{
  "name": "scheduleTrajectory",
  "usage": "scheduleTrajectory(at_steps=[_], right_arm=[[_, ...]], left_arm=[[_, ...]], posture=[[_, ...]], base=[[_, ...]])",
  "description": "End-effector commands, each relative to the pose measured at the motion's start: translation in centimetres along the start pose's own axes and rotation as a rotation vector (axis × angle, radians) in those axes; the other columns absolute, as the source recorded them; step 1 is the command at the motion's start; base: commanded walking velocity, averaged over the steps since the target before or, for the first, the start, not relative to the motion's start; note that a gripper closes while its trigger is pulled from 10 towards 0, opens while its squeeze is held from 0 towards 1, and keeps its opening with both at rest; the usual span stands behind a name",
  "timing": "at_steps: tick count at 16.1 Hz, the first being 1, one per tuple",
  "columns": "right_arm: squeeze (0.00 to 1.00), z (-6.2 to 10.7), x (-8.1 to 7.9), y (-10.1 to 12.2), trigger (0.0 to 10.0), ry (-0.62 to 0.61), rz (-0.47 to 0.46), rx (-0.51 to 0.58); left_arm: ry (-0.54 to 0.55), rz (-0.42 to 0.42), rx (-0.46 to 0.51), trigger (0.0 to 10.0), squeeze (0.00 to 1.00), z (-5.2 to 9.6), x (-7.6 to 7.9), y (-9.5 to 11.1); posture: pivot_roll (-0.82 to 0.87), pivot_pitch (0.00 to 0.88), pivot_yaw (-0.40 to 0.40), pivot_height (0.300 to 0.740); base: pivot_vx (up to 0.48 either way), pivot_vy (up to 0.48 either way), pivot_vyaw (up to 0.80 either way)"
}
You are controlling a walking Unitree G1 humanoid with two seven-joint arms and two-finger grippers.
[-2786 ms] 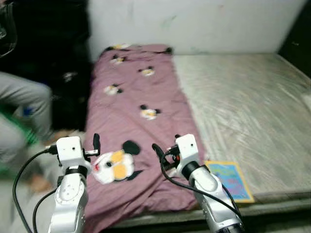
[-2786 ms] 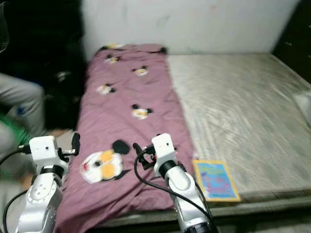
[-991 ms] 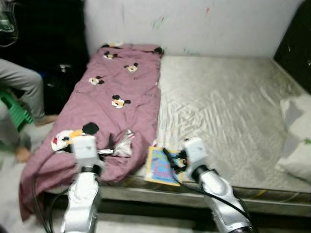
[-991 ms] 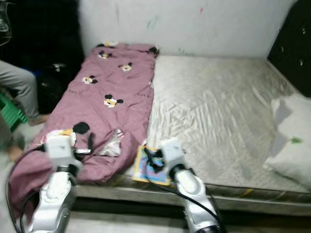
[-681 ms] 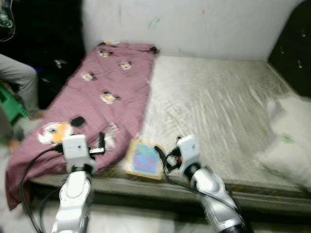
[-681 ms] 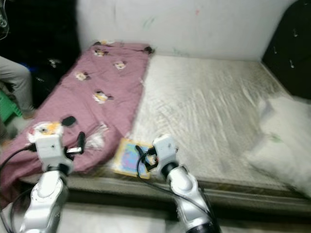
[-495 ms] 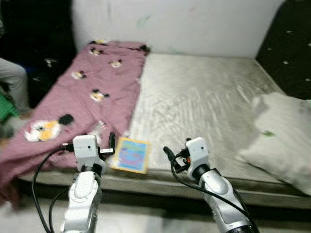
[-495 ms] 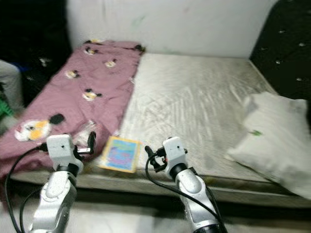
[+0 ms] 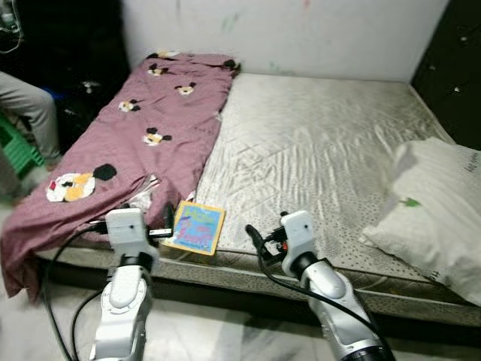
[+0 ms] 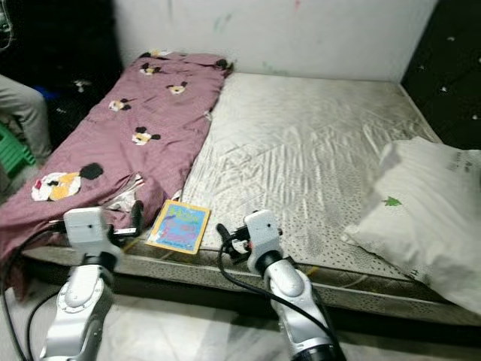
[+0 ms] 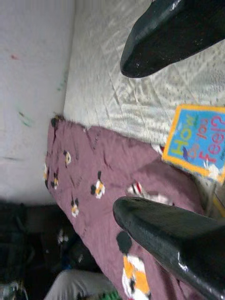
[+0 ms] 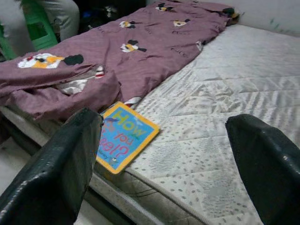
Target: Clean up the room
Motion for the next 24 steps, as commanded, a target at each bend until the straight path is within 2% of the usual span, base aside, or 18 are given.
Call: scheduleTrajectory(at_steps=[1,4,8,12,17,24], right_arm=[[0.0,-0.25,-0.2,0.34,10.0,0.002,-0.006,0.008],[0.0,-0.27,-0.16,0.34,10.0,0.0,-0.006,0.006],[0.0,-0.3,-0.1,0.36,10.0,-0.004,-0.009,0.007],[0.0,-0.33,-0.13,0.37,10.0,-0.005,-0.01,0.008],[0.0,-0.32,-0.21,0.3,10.0,-0.002,-0.006,0.006],[0.0,-0.16,-0.17,0.54,10.0,-0.002,0.001,0.022]], left_arm=[[0.005,-0.008,0.018,10.0,0.0,-0.12,-0.42,0.39],[-0.002,-0.005,0.022,10.0,0.0,-0.14,-0.34,0.42],[-0.009,-0.004,0.023,10.0,0.0,-0.17,-0.27,0.44],[-0.011,-0.004,0.02,10.0,0.0,-0.19,-0.28,0.38],[0.002,0.004,-0.009,10.0,0.0,-0.29,-0.03,0.12],[-0.006,0.01,-0.012,10.0,0.0,-0.22,0.2,0.14]], posture=[[0.01,0.0,-0.008,0.74],[0.01,0.0,-0.008,0.74],[0.01,0.0,-0.007,0.74],[0.01,0.0,-0.005,0.74],[0.01,0.0,-0.005,0.74],[0.01,0.0,-0.005,0.74]], base=[[0.285,0.0,0.0],[0.304,0.0,0.0],[0.324,0.0,-0.71],[0.308,0.0,0.0],[0.0,0.0,0.0],[0.0,-0.466,0.0]])
Point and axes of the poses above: a point about 5 cm out from each wrist's last joint towards the gripper, its own z axis pointing back from the gripper into the wrist, its own y axis along the axis of the wrist's last joint, x = y × z, the point moved 2 cm from there along -z, pointing out of the wrist towards the gripper, and after that the axes turned 13 degrees about -z, right-handed, at the moved point
